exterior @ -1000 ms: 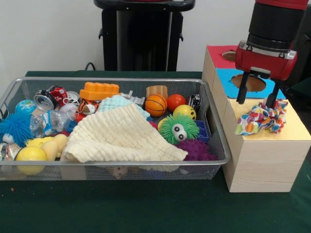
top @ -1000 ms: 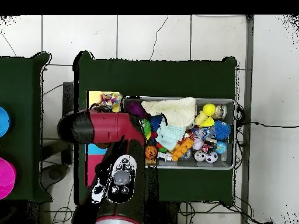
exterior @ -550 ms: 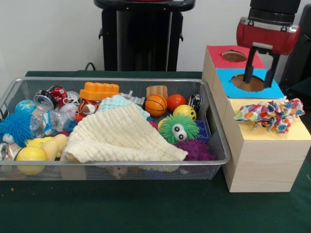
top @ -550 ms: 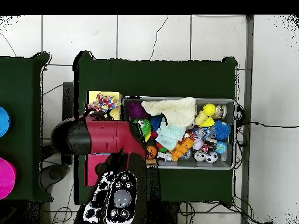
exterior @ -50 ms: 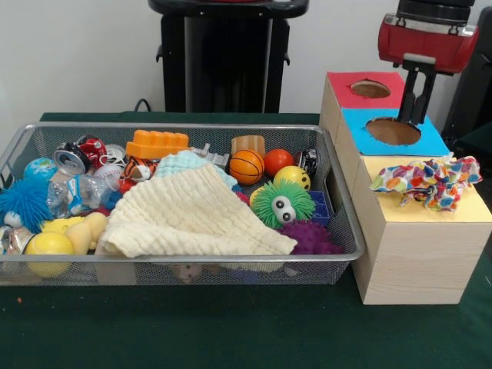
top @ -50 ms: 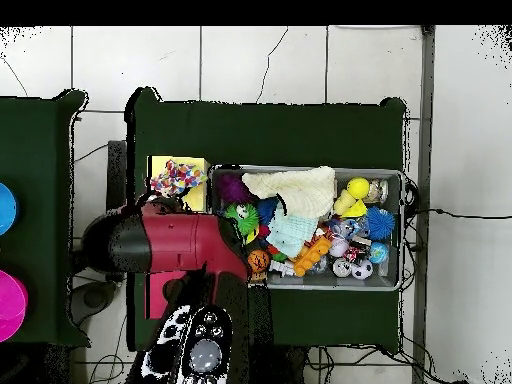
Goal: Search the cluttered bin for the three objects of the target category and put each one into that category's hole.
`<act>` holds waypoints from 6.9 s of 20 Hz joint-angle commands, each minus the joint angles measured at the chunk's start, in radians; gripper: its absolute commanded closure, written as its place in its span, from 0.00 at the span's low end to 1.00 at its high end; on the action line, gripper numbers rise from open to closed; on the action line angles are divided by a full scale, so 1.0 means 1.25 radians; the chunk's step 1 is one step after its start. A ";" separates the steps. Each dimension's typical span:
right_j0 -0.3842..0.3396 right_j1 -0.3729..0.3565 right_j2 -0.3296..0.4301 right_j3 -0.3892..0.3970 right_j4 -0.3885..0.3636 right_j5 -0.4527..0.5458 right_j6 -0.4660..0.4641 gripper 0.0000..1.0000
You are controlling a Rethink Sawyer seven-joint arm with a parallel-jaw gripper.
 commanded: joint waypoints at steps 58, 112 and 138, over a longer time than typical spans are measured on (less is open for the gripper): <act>0.028 0.191 -0.018 -0.120 0.023 0.011 0.123 1.00; -0.297 0.316 0.444 0.039 0.078 -0.173 -0.021 1.00; 0.131 0.204 -0.198 -0.136 0.089 0.119 0.132 1.00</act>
